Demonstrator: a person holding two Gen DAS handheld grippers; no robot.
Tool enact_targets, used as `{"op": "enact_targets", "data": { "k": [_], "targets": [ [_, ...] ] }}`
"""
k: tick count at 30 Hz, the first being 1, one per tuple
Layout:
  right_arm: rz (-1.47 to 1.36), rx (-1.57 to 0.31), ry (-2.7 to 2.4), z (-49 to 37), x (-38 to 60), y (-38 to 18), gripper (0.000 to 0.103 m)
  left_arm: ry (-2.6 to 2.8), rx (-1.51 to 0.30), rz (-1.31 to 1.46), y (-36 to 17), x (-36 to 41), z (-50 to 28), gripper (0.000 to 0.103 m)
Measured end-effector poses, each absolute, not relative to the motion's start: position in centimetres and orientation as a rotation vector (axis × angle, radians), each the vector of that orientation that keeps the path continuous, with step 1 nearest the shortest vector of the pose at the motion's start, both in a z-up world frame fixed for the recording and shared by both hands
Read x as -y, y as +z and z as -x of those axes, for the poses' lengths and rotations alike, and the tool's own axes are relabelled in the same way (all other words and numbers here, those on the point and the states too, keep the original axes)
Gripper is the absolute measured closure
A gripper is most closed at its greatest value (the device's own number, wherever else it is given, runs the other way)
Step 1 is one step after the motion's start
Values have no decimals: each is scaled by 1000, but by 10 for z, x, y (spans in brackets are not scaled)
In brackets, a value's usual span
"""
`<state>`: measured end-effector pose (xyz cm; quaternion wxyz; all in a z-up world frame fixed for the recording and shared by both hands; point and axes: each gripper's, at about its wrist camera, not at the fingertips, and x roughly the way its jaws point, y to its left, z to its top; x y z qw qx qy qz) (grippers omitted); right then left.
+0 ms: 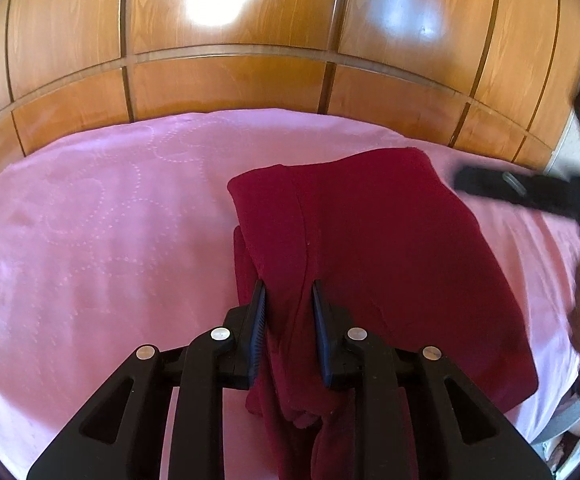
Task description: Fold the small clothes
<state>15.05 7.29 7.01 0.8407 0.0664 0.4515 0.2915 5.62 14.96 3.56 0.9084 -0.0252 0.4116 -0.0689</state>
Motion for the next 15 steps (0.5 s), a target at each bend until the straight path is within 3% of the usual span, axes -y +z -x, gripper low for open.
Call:
{"op": "enact_targets", "data": {
  "k": [10, 15],
  "targets": [
    [12, -1107, 551, -203, -102, -3, 42, -152, -859, 64, 24, -150, -54, 83],
    [28, -1099, 551, -198, -98, -8, 40, -154, -859, 78, 20, -149, -52, 83]
  ]
}}
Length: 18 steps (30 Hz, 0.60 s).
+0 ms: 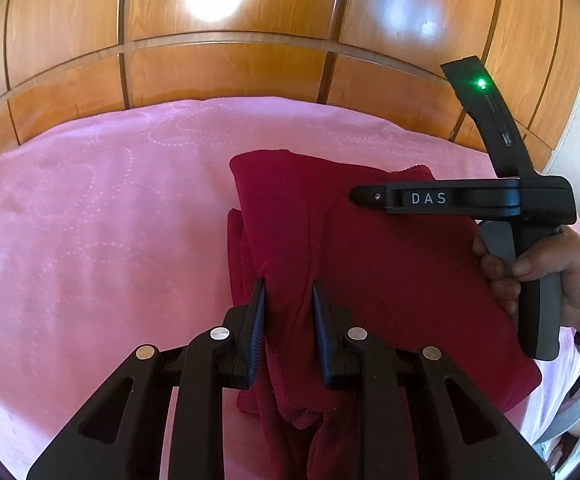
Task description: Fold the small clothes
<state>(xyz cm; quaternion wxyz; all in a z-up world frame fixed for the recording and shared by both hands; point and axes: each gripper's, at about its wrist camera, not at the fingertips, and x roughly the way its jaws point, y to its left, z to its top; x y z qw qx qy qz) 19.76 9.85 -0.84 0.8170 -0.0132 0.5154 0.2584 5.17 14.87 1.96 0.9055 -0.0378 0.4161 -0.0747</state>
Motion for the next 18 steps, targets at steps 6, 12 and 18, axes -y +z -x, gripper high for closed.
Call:
{"op": "enact_targets", "data": {
  "k": [6, 12, 18],
  "targets": [
    [-20, -1061, 560, -193, -91, 3, 24, -138, -861, 84, 23, -149, -50, 83],
    [-108, -1000, 563, -175, -68, 31, 16, -112, -858, 77, 27, -149, -42, 61],
    [-214, -1008, 572, -155, -35, 35, 12, -120, -867, 95, 26, -152, -36, 59]
  ]
}}
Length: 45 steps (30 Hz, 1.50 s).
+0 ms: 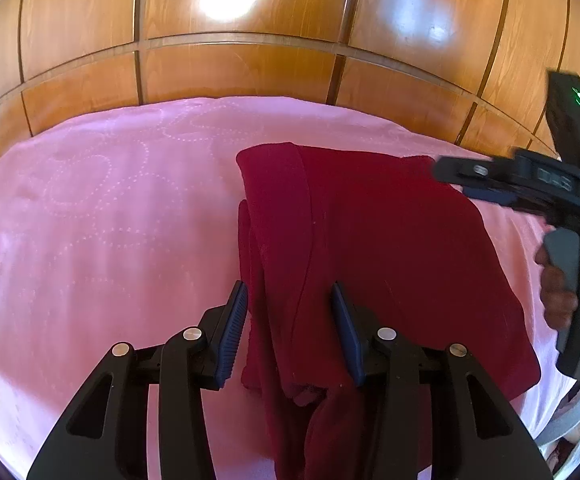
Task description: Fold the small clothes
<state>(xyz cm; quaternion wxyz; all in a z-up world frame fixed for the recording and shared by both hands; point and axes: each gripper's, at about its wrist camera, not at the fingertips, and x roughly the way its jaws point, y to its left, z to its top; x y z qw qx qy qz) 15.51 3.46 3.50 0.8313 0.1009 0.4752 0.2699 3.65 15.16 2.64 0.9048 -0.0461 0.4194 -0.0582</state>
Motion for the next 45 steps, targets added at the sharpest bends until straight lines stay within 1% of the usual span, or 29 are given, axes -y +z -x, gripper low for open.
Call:
{"op": "enact_targets", "data": {
  "k": [1, 2, 4, 7, 8, 9, 10, 11, 12, 13, 15, 16, 18, 20, 22, 23, 25, 29, 32, 36, 39, 42, 45],
  "targets": [
    [-236, -1016, 574, -151, -28, 32, 11, -125, -872, 104, 25, -153, -36, 47],
    [-269, -1031, 581, -147, -21, 27, 11, -128, -877, 115, 23, -155, -35, 40],
    [-338, -1067, 596, -140, -9, 15, 11, -146, -885, 167, 18, -163, -34, 39],
    [-439, -1103, 615, -135, 7, -1, 11, -204, -913, 308, 7, -183, -36, 34],
    [-479, -1113, 628, -134, 11, -7, 14, -229, -927, 364, 3, -190, -38, 33],
    [-521, -1122, 652, -132, 14, -12, 21, -258, -945, 428, -2, -198, -41, 33],
    [-543, -1126, 669, -131, 15, -14, 25, -278, -958, 475, -5, -203, -42, 34],
    [-567, -1128, 688, -130, 15, -15, 32, -302, -966, 507, -7, -206, -43, 36],
    [-584, -1126, 694, -129, 16, -16, 34, -316, -964, 511, -8, -207, -43, 40],
    [-594, -1127, 698, -129, 16, -17, 35, -359, -958, 508, -7, -205, -44, 49],
    [-626, -1146, 714, -131, 14, -22, 35, -375, -947, 501, -6, -202, -43, 52],
    [-633, -1153, 719, -133, 11, -24, 35, -384, -947, 508, -7, -201, -43, 55],
    [-618, -1150, 730, -133, 8, -22, 35, -400, -943, 547, -11, -204, -43, 59],
    [-593, -1153, 728, -133, 3, -18, 41, -417, -939, 595, -15, -209, -42, 65],
    [-586, -1148, 725, -130, 5, -12, 53, -432, -927, 606, -11, -209, -37, 70],
    [-569, -1131, 727, -126, 5, -3, 55, -439, -916, 603, -7, -207, -35, 71],
    [-529, -1085, 740, -117, 6, 15, 58, -452, -906, 598, 2, -202, -33, 72],
    [-497, -983, 744, -96, 23, 54, 60, -520, -887, 599, 21, -183, -26, 72],
    [-489, -912, 700, -82, 59, 80, 60, -601, -855, 571, 41, -147, -26, 72],
    [-469, -852, 595, -70, 125, 103, 60, -712, -851, 509, 58, -76, -43, 72],
    [-475, -835, 481, -67, 174, 103, 60, -774, -876, 429, 64, -13, -62, 72],
    [-507, -838, 373, -68, 215, 91, 59, -808, -922, 355, 61, 48, -87, 72],
    [-526, -880, 268, -76, 249, 63, 57, -807, -969, 245, 48, 96, -107, 72]
  ]
}}
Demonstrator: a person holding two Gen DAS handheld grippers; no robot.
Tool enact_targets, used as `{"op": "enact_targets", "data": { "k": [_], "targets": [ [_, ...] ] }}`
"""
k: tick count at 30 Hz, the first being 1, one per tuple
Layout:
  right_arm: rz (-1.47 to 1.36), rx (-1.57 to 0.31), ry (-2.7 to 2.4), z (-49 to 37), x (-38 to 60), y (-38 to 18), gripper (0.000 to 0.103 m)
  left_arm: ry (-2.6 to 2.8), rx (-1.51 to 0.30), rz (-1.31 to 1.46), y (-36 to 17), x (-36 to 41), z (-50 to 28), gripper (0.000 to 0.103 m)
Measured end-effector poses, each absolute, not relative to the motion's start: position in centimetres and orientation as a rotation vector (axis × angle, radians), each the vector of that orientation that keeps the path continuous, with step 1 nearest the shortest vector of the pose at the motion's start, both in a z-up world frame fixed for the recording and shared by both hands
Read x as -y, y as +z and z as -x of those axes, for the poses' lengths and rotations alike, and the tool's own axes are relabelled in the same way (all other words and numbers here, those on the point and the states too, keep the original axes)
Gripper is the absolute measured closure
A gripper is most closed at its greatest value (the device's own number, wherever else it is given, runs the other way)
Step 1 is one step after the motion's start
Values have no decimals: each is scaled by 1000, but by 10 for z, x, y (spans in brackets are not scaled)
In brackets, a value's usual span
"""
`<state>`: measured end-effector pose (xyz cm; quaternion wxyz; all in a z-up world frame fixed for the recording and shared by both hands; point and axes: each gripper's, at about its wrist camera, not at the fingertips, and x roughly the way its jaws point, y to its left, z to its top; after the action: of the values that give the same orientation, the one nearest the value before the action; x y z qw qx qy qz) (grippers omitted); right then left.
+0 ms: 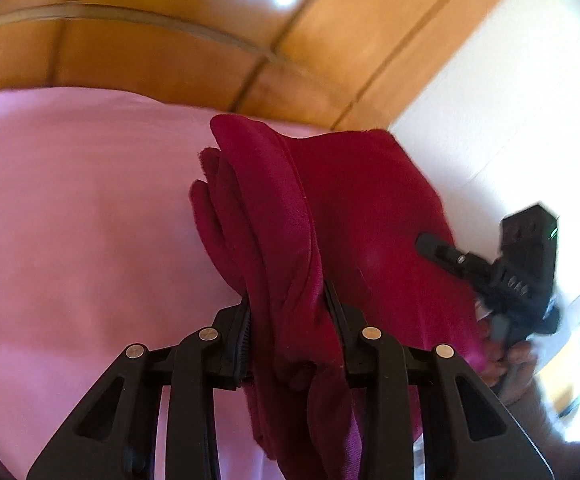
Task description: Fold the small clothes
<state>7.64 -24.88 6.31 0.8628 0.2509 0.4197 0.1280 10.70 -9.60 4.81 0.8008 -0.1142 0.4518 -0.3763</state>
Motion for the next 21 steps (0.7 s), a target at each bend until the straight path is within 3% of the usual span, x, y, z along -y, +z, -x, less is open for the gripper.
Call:
{"op": "enact_targets", "data": {
  "k": [2, 4, 7, 11, 14, 16, 18, 21],
  "targets": [
    [-516, -964, 183, -82, 264, 28, 54, -782, -1035, 130, 23, 127, -118, 72],
    [-537, -1010, 147, -80, 268, -1, 45, -749, -1045, 69, 6, 140, -120, 67],
    [-605, -971, 137, -70, 274, -7, 34, -715, -1013, 5, 13, 146, -117, 56],
    [-515, -938, 76, -56, 264, 14, 32, -650, -950, -34, 29, 130, -110, 46],
    [-395, -878, 30, -36, 259, 47, 40, -610, -897, -14, 42, 114, -96, 46],
    [-333, -838, 28, -23, 248, 67, 55, -591, -861, -17, 47, 109, -88, 46],
    [-283, -808, 45, -14, 235, 80, 62, -580, -827, -16, 50, 108, -81, 46],
    [-188, -821, 54, -7, 205, 81, 64, -576, -796, -22, 50, 111, -72, 46]
  ]
}}
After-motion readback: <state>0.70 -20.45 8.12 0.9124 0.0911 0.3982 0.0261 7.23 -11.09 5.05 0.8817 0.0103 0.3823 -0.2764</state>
